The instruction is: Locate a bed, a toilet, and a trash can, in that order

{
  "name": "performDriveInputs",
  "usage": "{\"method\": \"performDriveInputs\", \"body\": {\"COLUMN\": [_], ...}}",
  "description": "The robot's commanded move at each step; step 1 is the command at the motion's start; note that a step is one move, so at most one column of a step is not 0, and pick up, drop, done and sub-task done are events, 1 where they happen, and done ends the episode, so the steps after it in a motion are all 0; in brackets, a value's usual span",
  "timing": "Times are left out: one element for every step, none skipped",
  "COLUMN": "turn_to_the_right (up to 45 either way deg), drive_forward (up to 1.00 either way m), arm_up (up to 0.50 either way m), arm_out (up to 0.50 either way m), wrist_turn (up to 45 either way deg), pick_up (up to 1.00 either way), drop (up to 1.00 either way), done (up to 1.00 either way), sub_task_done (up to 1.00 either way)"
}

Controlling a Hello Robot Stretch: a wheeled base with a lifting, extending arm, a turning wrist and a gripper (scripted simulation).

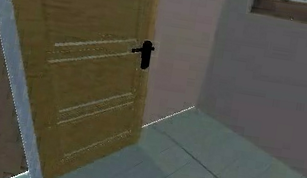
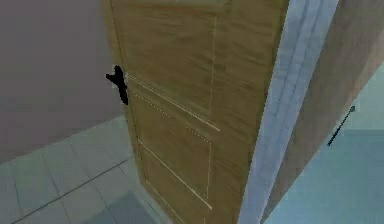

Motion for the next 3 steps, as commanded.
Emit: {"method": "performDriveInputs", "body": {"turn_to_the_right": [45.0,0.0,6.0], "drive_forward": [0.00,1.00,0.00], "arm_up": [0.00,0.00,0.00], "arm_out": [0.00,0.00,0.00], "wrist_turn": [0.0,0.0,0.0], "pick_up": [0.00,0.00,0.00], "drop": [0.00,0.00,0.00], "done": [0.00,0.00,0.00], "sub_task_done": [0.00,0.00,0.00]}}
